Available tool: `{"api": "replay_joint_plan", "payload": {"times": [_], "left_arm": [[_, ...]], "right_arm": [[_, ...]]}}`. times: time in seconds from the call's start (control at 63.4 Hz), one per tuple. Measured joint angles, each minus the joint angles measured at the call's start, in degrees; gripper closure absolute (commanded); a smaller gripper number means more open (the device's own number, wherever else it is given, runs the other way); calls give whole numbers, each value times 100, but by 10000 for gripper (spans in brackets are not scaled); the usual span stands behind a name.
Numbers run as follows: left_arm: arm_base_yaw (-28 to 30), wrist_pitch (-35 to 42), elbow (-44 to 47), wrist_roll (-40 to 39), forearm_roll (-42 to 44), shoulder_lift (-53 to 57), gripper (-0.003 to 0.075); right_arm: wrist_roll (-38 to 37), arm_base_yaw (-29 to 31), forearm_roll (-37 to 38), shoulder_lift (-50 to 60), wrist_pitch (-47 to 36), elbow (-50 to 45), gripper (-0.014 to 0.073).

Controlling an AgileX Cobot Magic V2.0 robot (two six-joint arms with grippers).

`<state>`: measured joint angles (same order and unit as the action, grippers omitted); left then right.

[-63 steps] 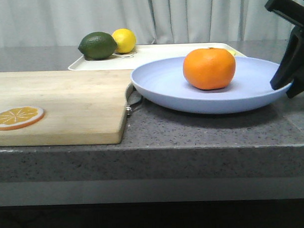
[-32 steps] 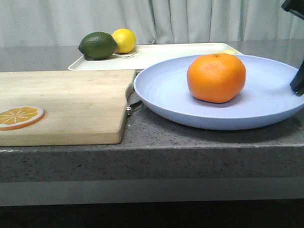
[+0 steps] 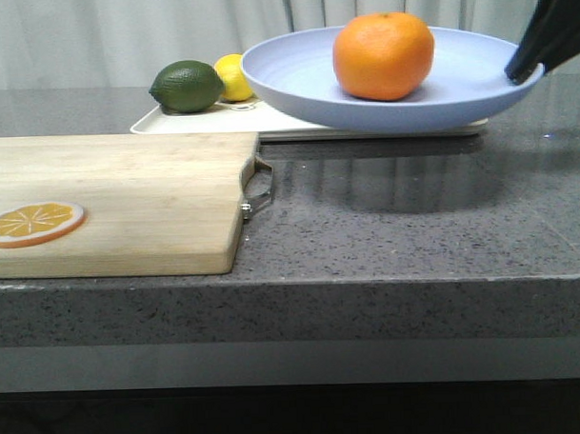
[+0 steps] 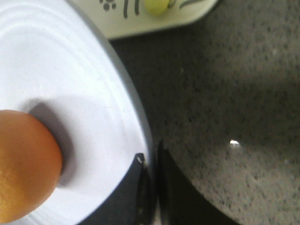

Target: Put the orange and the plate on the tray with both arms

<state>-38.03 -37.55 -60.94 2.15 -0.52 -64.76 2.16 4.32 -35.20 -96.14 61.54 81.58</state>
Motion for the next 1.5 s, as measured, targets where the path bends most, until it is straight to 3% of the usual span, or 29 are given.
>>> {"api": "replay_joint_plan", "payload": {"times": [0.237, 0.599, 0.788, 0.883, 1.072, 1.135, 1.498], "left_arm": [[0, 94, 0, 0, 0, 0, 36], [0, 105, 0, 0, 0, 0, 36], [0, 123, 0, 0, 14, 0, 36], [0, 133, 0, 0, 52, 0, 36], [0, 137, 0, 0, 52, 0, 36], [0, 147, 0, 0, 52, 0, 36], [0, 161, 0, 0, 52, 0, 36]], "right_arm": [[-216, -206, 33, -1150, 92, 1592, 654], [-1203, -584, 647, -3152, 654, 4501, 654], [-1689, -652, 796, -3814, 779, 5486, 643], [-1766, -663, 840, -3910, 779, 5629, 564], [-1809, -663, 806, -3938, 660, 5697, 266], [-1809, -663, 806, -3938, 560, 5697, 212], [-1142, -685, 829, -3632, 539, 5814, 190]]}}
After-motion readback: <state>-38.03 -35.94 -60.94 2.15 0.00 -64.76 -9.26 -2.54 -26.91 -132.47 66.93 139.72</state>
